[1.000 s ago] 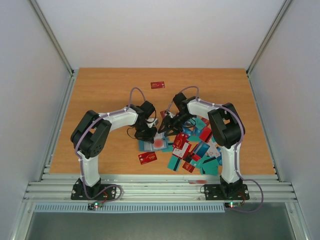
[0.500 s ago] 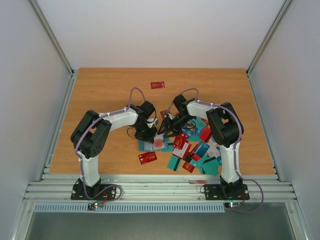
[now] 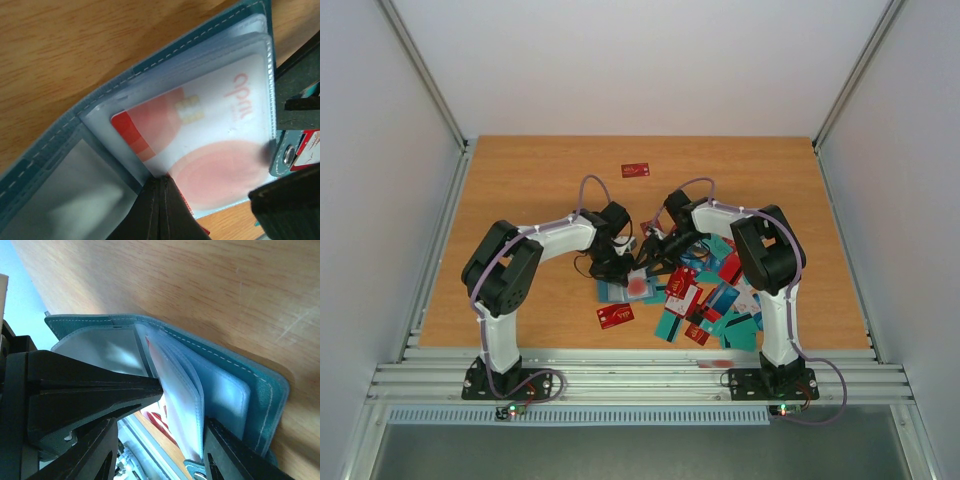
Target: Put the credit cards into the card holder
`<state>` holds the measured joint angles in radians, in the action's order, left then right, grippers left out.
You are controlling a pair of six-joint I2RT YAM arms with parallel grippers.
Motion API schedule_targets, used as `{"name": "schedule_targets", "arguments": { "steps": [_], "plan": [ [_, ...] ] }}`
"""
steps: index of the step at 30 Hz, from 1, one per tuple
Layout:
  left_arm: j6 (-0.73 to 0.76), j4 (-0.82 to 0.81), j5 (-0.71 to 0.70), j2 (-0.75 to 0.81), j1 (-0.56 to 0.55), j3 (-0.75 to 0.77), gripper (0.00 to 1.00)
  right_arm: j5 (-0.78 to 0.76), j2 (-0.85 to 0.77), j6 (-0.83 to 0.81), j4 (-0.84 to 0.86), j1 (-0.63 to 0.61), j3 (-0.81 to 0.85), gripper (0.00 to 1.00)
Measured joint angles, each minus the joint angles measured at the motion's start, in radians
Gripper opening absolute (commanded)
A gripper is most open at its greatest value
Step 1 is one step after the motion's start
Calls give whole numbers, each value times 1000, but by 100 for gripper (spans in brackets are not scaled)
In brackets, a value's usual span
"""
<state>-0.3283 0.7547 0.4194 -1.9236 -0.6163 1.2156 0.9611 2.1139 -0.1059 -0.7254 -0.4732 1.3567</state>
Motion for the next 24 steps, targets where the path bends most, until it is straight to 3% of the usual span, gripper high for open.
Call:
{"name": "schedule_targets", "arguments": {
  "steps": [24],
  "plan": [
    [-94, 44, -26, 154, -3, 0, 0, 79, 0, 49, 39, -27, 0, 48]
  ]
}}
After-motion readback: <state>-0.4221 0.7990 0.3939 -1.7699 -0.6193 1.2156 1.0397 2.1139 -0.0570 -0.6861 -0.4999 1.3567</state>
